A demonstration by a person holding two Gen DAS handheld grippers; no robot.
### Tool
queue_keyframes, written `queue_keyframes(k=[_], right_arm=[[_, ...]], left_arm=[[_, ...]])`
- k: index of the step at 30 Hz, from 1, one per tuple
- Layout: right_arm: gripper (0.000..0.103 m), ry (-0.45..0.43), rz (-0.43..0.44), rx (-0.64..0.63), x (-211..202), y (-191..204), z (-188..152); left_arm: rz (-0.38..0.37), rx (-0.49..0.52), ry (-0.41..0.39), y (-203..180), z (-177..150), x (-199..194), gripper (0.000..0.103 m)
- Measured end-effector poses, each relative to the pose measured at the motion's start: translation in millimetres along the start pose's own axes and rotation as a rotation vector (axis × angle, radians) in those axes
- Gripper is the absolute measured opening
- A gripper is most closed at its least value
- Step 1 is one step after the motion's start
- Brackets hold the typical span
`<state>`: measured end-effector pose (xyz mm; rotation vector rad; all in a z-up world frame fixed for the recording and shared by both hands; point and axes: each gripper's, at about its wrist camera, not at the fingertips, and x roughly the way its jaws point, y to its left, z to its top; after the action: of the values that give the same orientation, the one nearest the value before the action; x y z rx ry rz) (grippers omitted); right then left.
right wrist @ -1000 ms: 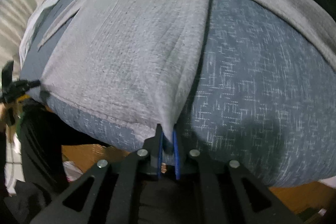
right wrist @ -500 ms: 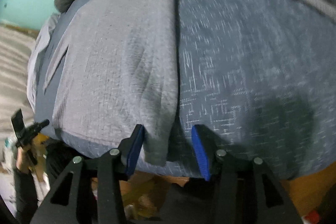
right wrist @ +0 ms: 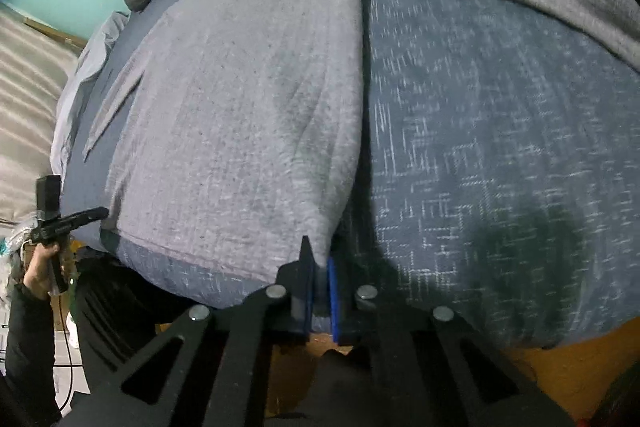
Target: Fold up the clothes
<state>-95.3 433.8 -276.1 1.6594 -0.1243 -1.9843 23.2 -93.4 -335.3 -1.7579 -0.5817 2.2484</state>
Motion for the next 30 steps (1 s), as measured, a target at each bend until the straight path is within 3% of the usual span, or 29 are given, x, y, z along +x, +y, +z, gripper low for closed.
queue_keyframes(k=[8,17,20,24,26,30], right_arm=[[0.005,-0.015,-0.003,-0.036,-16,-3,-3],[0.005,0.028,-0.038,-0.007,14,-17,-16],[0.006,0.033,0.003,0.004,17,-18,-14],[0.016,0.026,0.024,0.035,14,-23,-12],[0.019,0.027,0.021,0.038,13,-25,-11],[0.020,0.030,0.033,0.062,19,-29,-12]], left_arm=[[0.046,0.055,-0.022,-3,-13,-33,0.003],[0.065,0.055,-0.012,4,-21,-30,0.003],[0.057,0.056,-0.010,4,-20,-30,0.004],[0.054,0.046,-0.004,7,-19,-31,0.009],[0.063,0.033,0.001,12,-18,-28,0.018],[0.033,-0.013,0.010,16,-17,-20,0.021]])
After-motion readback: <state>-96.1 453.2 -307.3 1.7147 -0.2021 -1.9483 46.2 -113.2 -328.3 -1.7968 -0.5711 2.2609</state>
